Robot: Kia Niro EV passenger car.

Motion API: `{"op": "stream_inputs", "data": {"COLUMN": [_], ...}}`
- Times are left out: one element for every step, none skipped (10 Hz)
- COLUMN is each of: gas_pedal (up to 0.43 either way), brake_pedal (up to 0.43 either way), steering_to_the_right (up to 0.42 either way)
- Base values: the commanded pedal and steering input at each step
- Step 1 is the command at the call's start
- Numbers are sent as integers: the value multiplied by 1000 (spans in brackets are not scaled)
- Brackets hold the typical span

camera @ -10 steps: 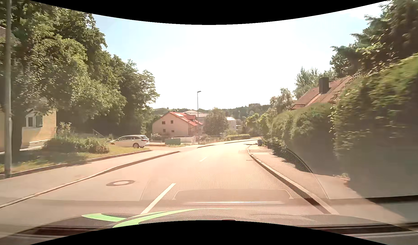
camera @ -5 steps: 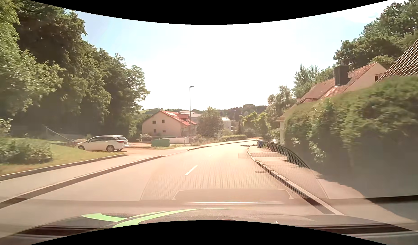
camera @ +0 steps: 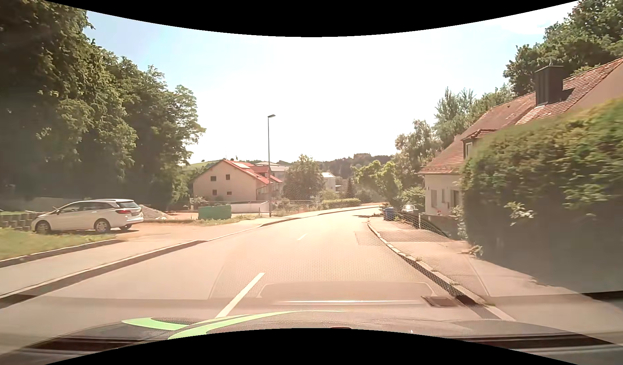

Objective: Follow the waypoints while adhering to traffic rules and regulations

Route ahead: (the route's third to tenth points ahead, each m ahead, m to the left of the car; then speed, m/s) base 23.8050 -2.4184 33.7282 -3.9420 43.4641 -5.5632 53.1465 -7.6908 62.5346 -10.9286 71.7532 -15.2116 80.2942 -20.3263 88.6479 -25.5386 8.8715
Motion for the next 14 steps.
{"op": "stream_inputs", "data": {"gas_pedal": [0,0,0,0,0,0,0,0,0,0,0,0,0,0], "brake_pedal": [128,128,128,128,134,134,134,140,140,146,146,146,152,165], "steering_to_the_right": [32,32,32,32,32,32,32,32,32,32,31,31,30,29]}}
